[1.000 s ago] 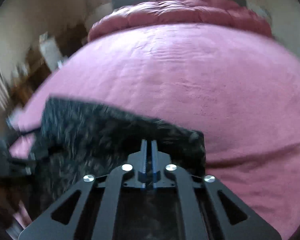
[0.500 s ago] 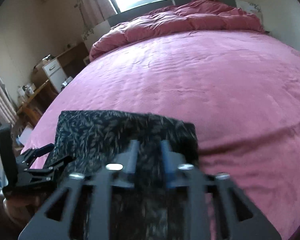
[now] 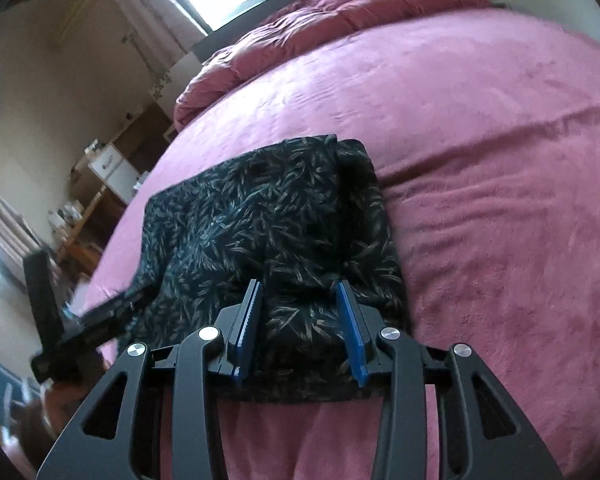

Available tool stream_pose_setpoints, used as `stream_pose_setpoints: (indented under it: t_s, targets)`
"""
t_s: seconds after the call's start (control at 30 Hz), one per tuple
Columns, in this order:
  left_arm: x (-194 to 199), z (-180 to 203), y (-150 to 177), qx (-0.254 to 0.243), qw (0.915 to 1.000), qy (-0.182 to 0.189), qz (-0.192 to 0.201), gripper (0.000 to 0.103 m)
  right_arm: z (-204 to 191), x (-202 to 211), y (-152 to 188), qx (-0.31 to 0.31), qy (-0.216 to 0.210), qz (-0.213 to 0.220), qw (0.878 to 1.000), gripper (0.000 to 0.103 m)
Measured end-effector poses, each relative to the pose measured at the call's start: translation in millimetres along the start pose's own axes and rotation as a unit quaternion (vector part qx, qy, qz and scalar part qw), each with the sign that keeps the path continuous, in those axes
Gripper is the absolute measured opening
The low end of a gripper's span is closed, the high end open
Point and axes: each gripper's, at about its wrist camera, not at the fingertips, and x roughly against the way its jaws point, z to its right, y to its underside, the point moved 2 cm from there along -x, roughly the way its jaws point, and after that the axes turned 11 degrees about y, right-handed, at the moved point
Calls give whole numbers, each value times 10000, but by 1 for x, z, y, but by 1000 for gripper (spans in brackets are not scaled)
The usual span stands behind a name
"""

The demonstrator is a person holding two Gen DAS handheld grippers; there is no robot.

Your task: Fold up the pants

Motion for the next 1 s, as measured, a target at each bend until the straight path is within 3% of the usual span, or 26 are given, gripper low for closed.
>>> stream_pose_setpoints:
  t_s: [0.23,0.3,0.43,0.5,0.57,0.63,0.7,0.77,0.87,1.0]
  targets:
    - [12,-4,13,91,10000,-19,-12,97,3,2,1,-75,-47,22,10000,38]
    - [16,-5,17,65,10000,-35,0,97,3,6,1,-69,13,127,9999,43]
    - [21,-10,26,94,10000,24,-13,98,5,-1,5,-128,-12,-111,9999,43]
    - [21,-13,33,159,9998,86,-8,98,5,-2,4,-126,-178,-148,9997,35]
    - [22,-16,37,229,9996,149,15,98,0,0,5,7,-249,-118,9996,34]
    - [24,-17,39,284,9994,193,16,98,-6,11,3,239,-109,200,9995,21]
    - [26,-16,39,244,9994,229,-33,98,-8,32,-3,393,-13,638,9972,18]
    - [26,-14,41,140,9997,205,-73,98,-5,36,-4,387,68,604,9974,13]
    - [25,-14,43,116,9996,232,-68,99,1,17,1,385,401,170,9983,13]
    - [25,-20,48,228,9993,302,-23,100,1,11,2,356,379,82,9986,33]
